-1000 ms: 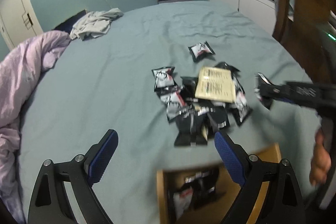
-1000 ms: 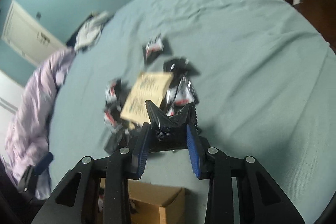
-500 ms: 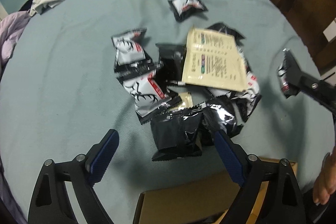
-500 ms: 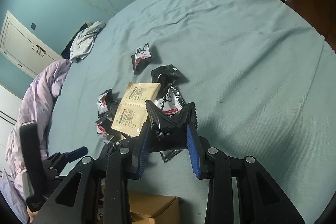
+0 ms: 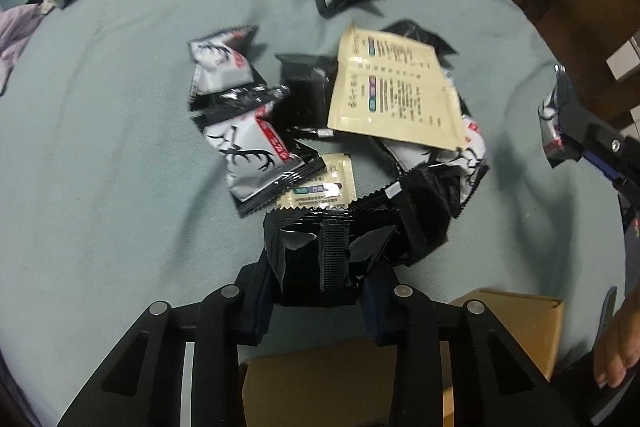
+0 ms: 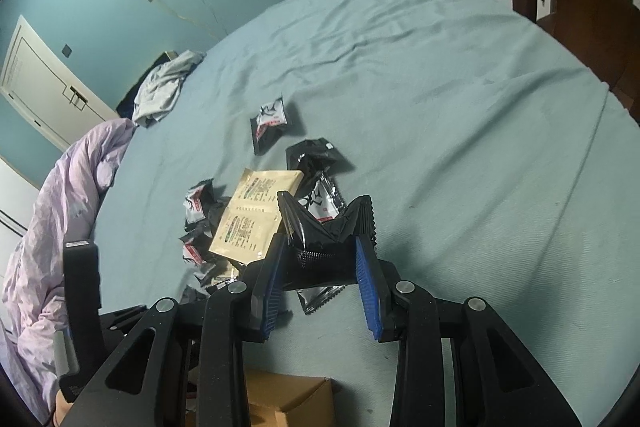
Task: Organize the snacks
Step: 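Grasp a black snack packet from the pile with the left tool, then drop the black packet into the box with the left tool while the right tool holds its packet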
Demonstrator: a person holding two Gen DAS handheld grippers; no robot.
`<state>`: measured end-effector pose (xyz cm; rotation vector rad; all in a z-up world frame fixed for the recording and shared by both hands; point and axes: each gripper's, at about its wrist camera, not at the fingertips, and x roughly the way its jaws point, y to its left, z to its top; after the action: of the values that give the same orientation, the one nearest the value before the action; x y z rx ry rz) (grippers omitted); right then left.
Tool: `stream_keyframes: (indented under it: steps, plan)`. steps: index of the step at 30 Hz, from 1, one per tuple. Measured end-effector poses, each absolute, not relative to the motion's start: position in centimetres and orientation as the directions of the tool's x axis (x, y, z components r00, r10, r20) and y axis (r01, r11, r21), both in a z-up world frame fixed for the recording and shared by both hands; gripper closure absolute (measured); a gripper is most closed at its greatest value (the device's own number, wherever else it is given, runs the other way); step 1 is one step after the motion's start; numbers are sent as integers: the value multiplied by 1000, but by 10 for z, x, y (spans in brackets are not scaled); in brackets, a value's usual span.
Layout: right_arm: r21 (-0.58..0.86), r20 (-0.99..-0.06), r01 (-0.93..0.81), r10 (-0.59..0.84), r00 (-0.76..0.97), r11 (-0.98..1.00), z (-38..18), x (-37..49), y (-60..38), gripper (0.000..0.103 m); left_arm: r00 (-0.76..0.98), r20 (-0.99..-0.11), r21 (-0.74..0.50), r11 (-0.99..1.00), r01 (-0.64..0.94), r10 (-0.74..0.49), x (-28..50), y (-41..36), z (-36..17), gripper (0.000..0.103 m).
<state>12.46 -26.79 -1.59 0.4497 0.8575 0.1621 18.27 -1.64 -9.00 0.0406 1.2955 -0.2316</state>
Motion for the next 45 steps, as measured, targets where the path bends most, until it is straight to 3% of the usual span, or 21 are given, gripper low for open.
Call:
stream_keyframes:
  steps: [7,16,29,36,45]
  plan:
    - [433,-678,6,322,661,901,-11,88,-271,71,419,-899,-71,987,144,-126,146,-3,-34,69]
    - [413,-631,-68,339,698,908,12,30,-271,71,504,-851,-68,983,173,-147,75,18,7,69]
    - [413,-613,-109,364,701,904,16,-26,-262,71,459,-880,-14,973,230,-121,14,7,-18,68]
    - [349,-644,-137,344,683,927,13,-19,-242,71,424,-901,25,967,254,-88,15,-11,-37,68]
    - [388,-645,-83,335,687,918,10,-12,-246,71,427,-895,-2,959,283,-128,47,-46,-47,68]
